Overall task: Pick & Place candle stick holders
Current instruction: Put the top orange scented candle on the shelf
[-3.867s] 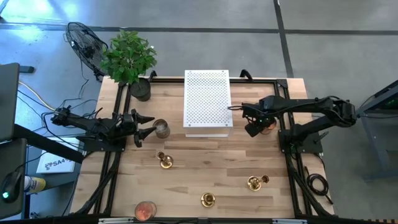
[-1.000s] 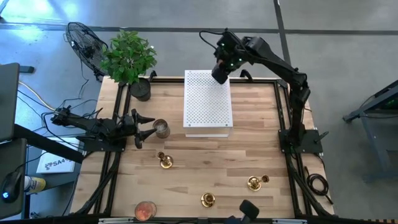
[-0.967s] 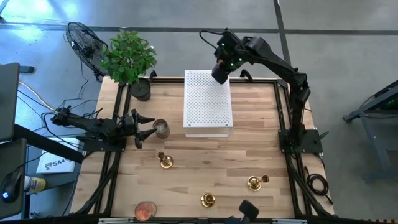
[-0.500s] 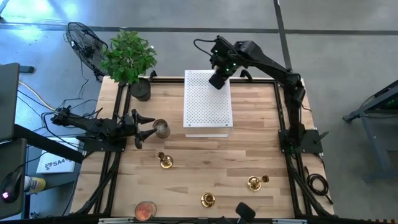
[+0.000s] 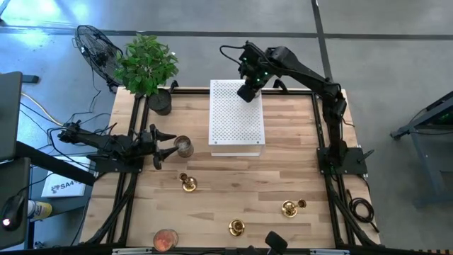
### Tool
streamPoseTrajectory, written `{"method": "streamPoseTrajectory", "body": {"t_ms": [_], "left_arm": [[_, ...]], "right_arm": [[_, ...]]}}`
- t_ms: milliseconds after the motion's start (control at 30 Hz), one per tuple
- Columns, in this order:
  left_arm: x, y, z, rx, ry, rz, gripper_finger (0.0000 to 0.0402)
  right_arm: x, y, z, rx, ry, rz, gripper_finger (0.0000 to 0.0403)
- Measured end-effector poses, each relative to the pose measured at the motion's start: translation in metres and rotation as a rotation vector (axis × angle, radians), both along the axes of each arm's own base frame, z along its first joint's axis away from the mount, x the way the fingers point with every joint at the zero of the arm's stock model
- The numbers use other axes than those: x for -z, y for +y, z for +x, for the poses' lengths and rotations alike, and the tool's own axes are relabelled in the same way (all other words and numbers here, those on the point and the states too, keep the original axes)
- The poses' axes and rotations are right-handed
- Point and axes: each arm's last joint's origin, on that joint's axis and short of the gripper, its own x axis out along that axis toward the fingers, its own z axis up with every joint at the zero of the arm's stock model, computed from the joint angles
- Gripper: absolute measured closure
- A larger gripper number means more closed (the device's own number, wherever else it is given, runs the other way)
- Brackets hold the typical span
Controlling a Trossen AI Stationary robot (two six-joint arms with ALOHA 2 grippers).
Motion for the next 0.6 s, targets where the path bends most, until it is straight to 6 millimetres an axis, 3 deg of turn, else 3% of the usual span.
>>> {"method": "streamPoseTrajectory", "body": {"t_ms": [600], "left_arm": [[0.0002,0.0000,0.0000,0.001,0.002,0.003,0.0149]], "right_arm": [[-0.0003,0.0002,0.0028,-0.046,-0.025,0.001,0.0403]]}}
